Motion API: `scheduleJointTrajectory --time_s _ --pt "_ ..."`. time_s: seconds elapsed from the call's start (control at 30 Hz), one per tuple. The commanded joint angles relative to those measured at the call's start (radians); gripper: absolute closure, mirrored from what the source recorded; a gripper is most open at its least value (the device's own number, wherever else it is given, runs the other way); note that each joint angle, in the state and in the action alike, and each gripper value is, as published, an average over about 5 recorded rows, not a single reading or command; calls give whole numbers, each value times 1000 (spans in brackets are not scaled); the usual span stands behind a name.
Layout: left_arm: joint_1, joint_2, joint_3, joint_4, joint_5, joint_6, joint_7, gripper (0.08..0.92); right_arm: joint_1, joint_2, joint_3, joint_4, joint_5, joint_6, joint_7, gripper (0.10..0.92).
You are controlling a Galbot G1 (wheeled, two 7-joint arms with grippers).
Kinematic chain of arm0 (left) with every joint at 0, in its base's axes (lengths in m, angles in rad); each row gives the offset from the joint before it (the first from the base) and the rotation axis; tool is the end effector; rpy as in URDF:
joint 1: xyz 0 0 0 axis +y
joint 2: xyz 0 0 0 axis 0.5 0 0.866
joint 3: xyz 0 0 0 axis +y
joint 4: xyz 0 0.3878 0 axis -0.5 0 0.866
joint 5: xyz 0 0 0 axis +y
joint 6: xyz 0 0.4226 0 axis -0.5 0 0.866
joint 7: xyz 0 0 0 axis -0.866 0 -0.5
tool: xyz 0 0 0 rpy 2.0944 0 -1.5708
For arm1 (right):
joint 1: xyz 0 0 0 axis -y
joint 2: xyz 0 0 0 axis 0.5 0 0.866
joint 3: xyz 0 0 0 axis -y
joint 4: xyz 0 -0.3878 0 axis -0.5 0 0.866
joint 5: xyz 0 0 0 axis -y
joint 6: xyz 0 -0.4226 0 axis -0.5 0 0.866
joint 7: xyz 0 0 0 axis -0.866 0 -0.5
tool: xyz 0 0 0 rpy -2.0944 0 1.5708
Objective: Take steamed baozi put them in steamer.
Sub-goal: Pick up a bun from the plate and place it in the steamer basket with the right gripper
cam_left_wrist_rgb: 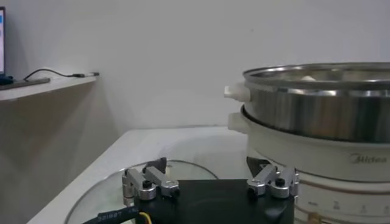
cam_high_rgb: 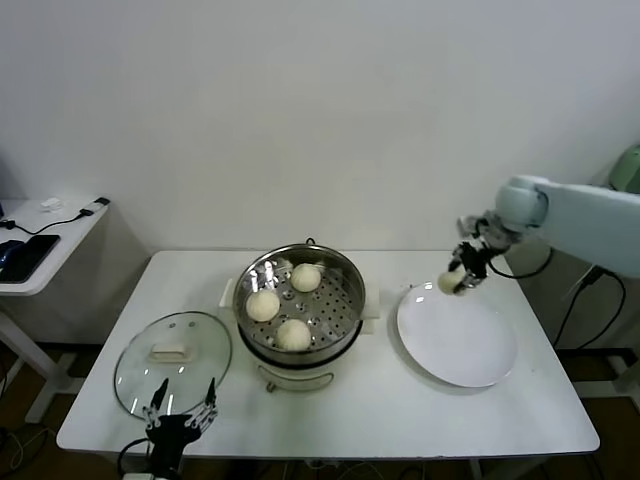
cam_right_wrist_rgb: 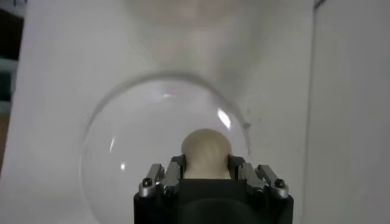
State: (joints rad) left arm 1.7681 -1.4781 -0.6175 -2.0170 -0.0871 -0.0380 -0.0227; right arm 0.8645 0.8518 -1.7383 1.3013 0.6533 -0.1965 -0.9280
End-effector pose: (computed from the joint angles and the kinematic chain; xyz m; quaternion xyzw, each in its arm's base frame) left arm 0.1523 0.0546 -0.4017 0.0303 -0.9927 -0.0230 0.1147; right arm 0.6364 -0.0933 -0.0497 0.5148 -0.5658 0.5331 0.3615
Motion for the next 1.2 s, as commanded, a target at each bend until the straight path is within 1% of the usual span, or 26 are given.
scheduleJointTrajectory --time_s 0.03,0.23,0.43,0.77,1.2 --pt "-12 1 3 -7 -4 4 2 177 303 220 -94 264 373 -116 100 525" --pt "-25 0 9 -3 -8 7 3 177 183 372 -28 246 417 -200 205 525" --pt "-24 0 12 -2 -12 6 4 177 31 450 1 160 390 -240 258 525" --pt "-22 5 4 -4 -23 6 4 177 -101 473 11 47 302 -288 302 525" --pt "-32 6 3 5 -29 7 5 177 -118 460 -11 46 257 -297 296 525"
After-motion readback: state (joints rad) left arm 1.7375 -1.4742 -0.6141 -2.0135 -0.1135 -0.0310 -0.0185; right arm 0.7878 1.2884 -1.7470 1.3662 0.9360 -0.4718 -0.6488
